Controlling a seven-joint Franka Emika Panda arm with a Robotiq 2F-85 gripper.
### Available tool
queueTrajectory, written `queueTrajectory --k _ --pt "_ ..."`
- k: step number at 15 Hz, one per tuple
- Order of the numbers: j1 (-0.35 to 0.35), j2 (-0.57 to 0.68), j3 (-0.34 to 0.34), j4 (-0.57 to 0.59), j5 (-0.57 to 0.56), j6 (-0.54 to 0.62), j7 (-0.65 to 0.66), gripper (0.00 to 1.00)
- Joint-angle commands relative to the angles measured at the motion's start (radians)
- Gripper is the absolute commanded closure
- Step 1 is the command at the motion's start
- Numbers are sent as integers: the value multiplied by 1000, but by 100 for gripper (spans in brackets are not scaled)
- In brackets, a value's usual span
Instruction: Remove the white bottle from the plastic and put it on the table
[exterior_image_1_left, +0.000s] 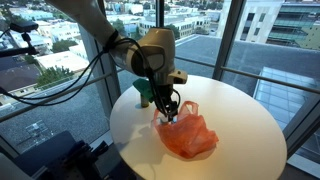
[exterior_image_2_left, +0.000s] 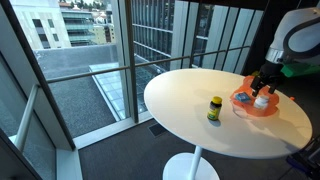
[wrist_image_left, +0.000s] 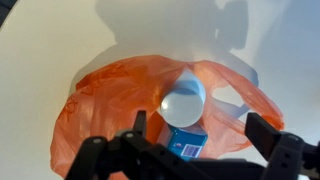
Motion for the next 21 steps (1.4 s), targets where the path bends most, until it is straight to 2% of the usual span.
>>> queueTrajectory --k 1,10,12,18,19,21 --pt "13 11 -7 16 -36 -29 31 0" --pt "24 28 -14 20 -128 -55 95 0" --pt "26 31 -13 20 -129 -56 98 26" --pt "29 23 -16 17 -127 -58 96 75" --pt "29 14 -17 15 -127 -60 96 81" --pt "28 -7 -16 9 -120 -64 88 81"
